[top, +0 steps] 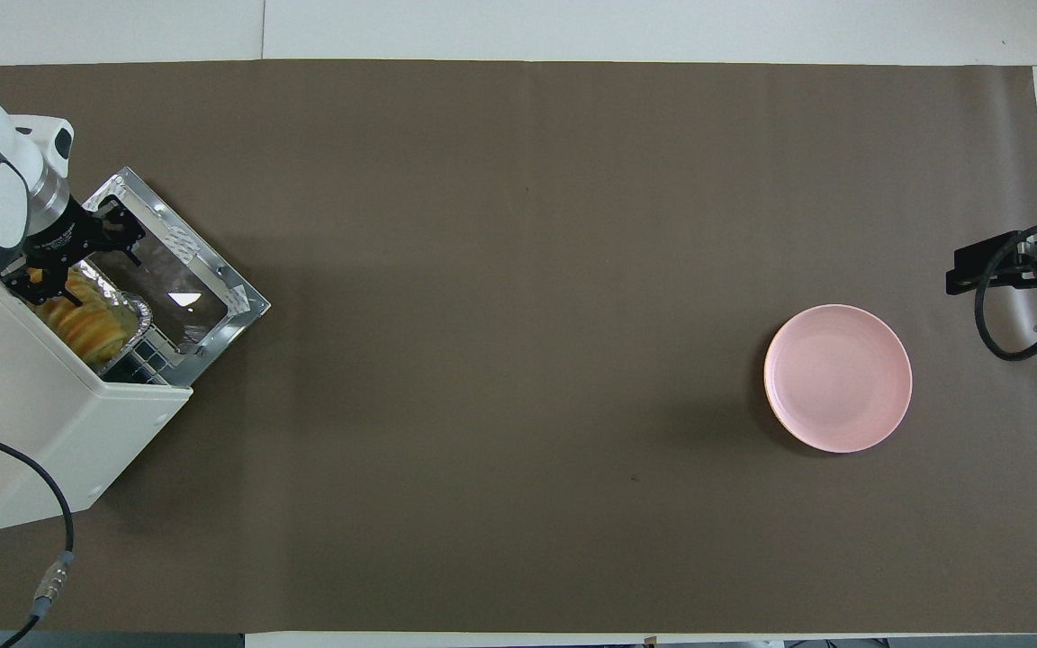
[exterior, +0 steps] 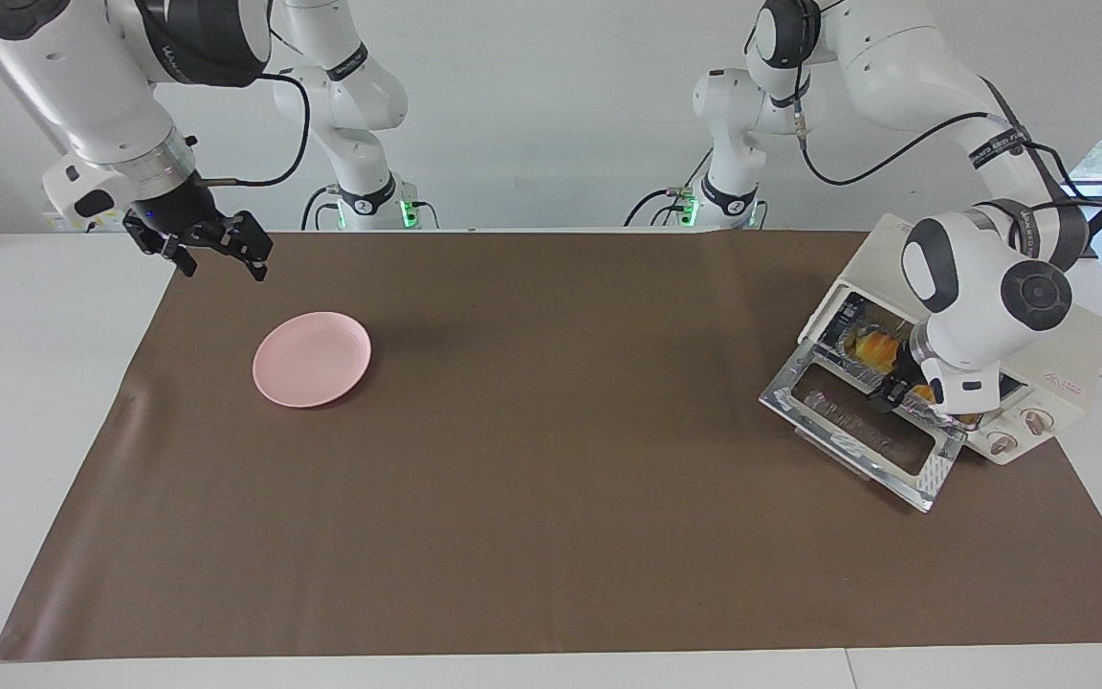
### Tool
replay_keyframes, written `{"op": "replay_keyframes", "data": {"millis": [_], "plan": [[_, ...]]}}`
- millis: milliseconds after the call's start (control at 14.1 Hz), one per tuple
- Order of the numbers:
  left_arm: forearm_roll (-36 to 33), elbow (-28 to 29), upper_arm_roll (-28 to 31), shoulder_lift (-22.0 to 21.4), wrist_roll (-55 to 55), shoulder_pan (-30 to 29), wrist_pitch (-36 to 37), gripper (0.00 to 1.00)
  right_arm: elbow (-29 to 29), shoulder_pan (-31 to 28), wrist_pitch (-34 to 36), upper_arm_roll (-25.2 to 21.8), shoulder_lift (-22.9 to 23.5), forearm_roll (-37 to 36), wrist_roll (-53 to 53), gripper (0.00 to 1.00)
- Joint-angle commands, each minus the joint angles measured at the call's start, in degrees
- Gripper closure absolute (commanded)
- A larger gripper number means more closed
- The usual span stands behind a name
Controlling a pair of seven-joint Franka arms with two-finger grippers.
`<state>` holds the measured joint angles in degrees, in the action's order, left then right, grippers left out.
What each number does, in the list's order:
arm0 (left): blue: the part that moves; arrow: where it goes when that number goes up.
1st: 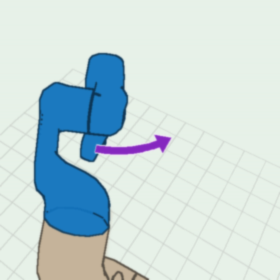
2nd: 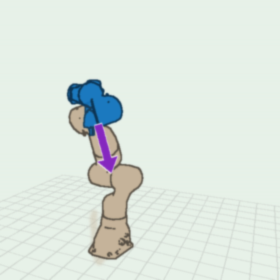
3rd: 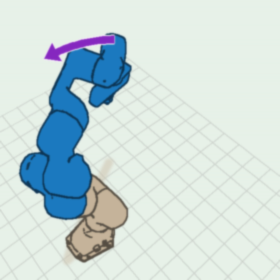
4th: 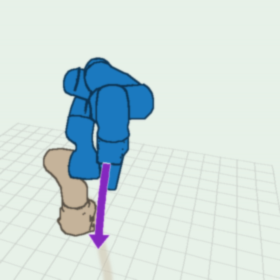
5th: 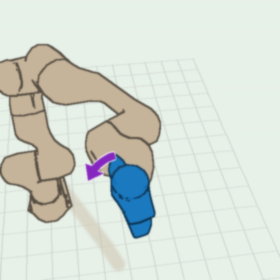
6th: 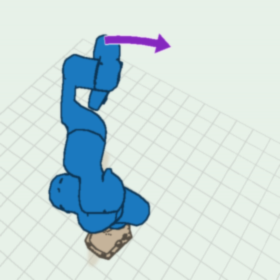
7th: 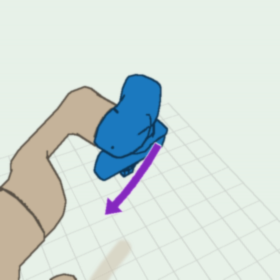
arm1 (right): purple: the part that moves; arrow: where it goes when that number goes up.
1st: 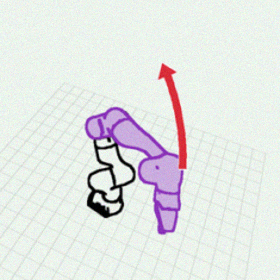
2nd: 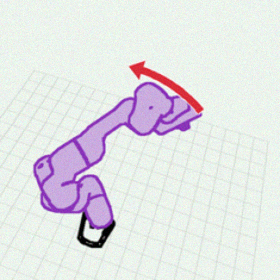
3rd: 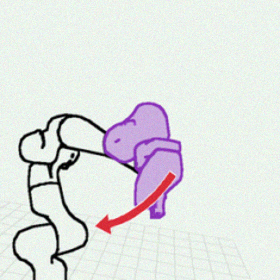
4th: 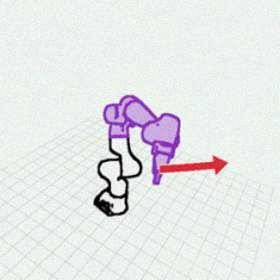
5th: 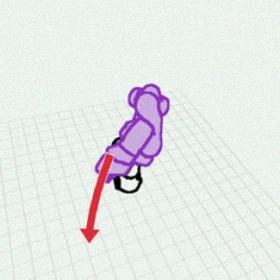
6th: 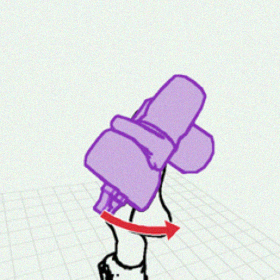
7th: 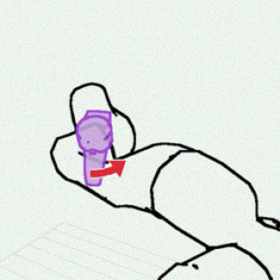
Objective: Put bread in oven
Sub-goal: 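Lower the foil tray into the oven and open the left gripper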
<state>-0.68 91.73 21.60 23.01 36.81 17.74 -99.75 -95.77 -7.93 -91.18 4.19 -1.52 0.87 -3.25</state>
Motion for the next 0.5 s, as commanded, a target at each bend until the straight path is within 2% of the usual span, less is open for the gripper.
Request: {"op": "replay_keyframes", "data": {"millis": [0, 426], "plan": [[-1.3, 0.8, 0.1, -1.7, -0.4, 1.0, -1.2, 0.0, -0.7, -0.5, 0.3, 0.3, -0.9, 0.8, -0.6, 0.0], [-1.1, -3.2, 0.0, -2.0, -0.5, 1.1, 1.5, 0.0, -0.7, -0.5, 0.3, 0.3, -0.9, 0.8, -0.6, 0.0]]}}
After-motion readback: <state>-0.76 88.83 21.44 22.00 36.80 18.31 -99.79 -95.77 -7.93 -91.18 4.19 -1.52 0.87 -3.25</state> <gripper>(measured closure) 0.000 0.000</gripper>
